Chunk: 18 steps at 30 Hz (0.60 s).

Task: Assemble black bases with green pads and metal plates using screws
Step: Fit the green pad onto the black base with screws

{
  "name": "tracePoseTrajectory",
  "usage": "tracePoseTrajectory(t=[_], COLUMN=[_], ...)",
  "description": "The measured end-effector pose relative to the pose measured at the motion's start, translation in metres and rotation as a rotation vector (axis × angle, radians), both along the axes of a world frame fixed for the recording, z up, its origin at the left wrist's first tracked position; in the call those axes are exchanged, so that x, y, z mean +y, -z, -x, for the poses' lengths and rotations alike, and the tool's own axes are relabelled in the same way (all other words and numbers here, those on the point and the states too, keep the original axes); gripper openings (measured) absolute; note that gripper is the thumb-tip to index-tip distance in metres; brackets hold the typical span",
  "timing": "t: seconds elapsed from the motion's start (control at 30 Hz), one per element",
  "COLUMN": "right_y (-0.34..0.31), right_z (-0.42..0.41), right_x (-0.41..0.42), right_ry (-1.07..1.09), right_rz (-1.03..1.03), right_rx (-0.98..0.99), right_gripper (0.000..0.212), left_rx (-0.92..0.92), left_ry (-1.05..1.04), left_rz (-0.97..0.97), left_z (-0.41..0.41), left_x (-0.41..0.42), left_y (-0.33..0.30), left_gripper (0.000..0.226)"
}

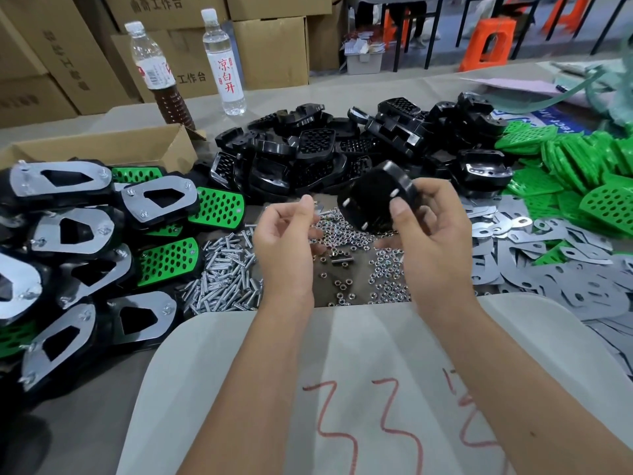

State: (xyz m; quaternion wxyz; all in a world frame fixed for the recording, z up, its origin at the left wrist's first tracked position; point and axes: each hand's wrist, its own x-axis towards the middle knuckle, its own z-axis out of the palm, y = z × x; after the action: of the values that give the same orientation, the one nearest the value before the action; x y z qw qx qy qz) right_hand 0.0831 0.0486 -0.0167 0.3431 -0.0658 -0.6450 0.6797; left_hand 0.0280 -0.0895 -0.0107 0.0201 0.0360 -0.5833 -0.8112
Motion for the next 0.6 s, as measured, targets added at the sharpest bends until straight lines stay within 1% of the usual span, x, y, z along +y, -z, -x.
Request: tracePoseTrajectory(t=[0.03,0.07,0.17,0.2,0.37,0.47,0.6], right_y=[-0.002,-0.003,-0.004,-0.004,-0.006,-0.007,-0.004], right_z=[0.000,0.000,0.001,0.001,0.001,0.000,0.000], right_x=[0.000,0.000,-0.002,-0.002,-0.001,-0.001,-0.004], right_ry=[-0.039,-0.075,-0.176,-0.205,-0.314,-0.329,-0.290], right_rz=[0.116,0.206,0.352,0.367,0.374,0.368,0.373], right_rx=[-0.003,-0.011,-0.070,-0.096,-0.196,-0.190,-0.186], right_gripper=[0.012,0.008,0.004,0.005,0.017,0.011,0.011], left_rx=[-0.001,-0.010,-0.019,-0.023,-0.074,-0.097,-0.057], left_ry=[-0.002,0.041,0.265,0.295,0.282,0.305,0.335], left_rz=[0.034,0.034,-0.052,-0.074,-0.121,-0.123,-0.071], left_z=[0.001,0.001,-0.003,-0.005,0.001,0.003,0.002], left_x=[0.000,0.001,0.006,0.007,-0.001,-0.005,-0.003], left_y=[0.001,0.001,0.000,0.000,-0.002,-0.001,0.001], left_gripper=[0.013,0.010,0.009,0.011,0.011,0.011,0.007])
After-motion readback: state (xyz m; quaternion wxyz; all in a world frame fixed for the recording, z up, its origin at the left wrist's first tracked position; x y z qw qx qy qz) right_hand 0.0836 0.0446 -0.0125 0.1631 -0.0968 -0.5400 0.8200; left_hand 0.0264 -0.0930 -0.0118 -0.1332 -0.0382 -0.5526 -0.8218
